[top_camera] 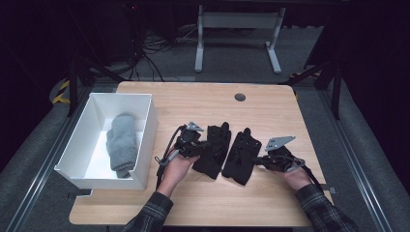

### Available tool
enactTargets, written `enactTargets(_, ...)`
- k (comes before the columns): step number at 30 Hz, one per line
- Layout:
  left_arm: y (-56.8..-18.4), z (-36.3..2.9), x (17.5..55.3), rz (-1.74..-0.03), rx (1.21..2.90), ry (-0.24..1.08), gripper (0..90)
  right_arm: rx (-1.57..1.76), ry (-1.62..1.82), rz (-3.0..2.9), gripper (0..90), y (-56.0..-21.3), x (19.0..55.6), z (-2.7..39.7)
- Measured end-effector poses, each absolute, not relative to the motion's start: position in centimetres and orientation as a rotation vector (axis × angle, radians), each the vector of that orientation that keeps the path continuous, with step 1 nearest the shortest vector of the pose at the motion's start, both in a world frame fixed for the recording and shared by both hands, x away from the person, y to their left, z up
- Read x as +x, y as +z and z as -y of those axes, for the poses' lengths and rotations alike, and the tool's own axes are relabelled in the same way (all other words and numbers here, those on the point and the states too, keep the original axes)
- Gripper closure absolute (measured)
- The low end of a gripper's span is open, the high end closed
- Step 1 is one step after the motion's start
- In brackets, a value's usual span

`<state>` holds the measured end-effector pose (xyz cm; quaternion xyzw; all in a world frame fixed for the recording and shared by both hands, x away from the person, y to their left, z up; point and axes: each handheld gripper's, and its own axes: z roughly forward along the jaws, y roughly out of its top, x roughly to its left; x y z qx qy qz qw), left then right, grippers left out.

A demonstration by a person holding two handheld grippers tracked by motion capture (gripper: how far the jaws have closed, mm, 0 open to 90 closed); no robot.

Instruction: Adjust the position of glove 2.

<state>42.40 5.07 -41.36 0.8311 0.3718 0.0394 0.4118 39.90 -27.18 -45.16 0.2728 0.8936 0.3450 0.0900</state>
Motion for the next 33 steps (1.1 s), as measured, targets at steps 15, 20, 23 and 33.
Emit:
enactTargets(15, -41.0, -3.0, 45.6, -0.915, 2.145, 0.072, 84.7, 0.834, 1.018, -2.635, 90.0, -45.4, 40.4, 27.3)
enactTargets(20, -40.3, -2.7, 45.0, -0.879, 2.138, 0.037, 84.7, 0.823, 1.041, -2.633, 90.0, -45.3, 40.6, 26.6)
enactTargets(23, -40.1, -2.8, 44.8, -0.872, 2.142, 0.033, 84.7, 0.815, 1.051, -2.640, 90.0, -45.4, 40.8, 26.1)
enactTargets(33, -39.8, -3.0, 43.8, -0.848, 2.142, -0.007, 84.4, 0.748, 1.076, -2.666, 90.0, -45.5, 41.2, 22.9)
